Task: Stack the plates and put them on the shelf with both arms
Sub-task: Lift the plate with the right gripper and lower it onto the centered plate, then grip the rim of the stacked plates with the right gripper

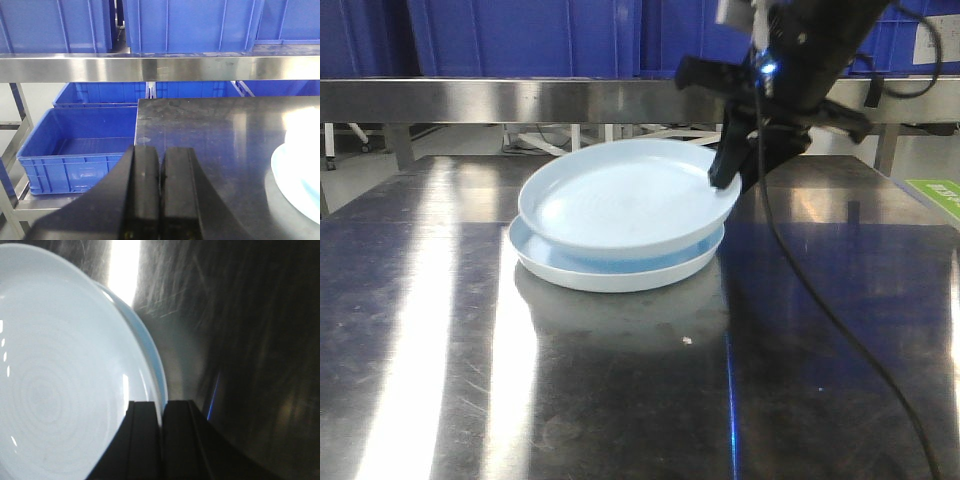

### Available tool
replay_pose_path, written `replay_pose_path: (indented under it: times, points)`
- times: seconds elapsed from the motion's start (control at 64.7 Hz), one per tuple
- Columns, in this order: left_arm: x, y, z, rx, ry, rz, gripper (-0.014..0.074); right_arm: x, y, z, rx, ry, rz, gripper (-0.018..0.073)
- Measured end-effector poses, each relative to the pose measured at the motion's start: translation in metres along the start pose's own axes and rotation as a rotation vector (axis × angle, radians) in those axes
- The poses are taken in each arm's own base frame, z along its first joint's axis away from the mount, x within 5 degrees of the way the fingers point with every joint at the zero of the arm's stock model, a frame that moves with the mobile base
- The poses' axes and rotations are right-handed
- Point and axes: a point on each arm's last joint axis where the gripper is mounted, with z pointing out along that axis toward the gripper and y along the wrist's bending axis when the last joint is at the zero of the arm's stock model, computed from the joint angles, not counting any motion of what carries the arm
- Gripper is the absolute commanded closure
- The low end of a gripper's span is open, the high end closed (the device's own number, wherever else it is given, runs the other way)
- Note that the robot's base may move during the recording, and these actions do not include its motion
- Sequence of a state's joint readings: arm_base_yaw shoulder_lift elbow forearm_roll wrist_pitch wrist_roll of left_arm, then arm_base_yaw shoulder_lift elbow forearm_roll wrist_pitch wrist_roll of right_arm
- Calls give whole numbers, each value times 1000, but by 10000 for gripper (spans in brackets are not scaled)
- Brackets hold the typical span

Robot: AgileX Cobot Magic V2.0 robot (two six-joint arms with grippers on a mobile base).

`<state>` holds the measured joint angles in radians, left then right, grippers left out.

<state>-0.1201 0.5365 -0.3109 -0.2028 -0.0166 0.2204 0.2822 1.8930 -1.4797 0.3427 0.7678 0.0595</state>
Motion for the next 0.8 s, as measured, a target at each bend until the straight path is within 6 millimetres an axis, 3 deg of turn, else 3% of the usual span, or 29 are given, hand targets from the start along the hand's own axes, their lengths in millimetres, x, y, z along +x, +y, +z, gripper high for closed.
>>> replay_pose_path:
  times: [0.139,0.371,0.803]
  points:
    - [0,0,0,0,0,0,514,2,2,12,2,11,-5,441]
    - [0,0,0,0,0,0,514,2,1,15,4,9,1,211]
    - [0,0,0,0,0,0,514,11,3,35,23,80,-24,196]
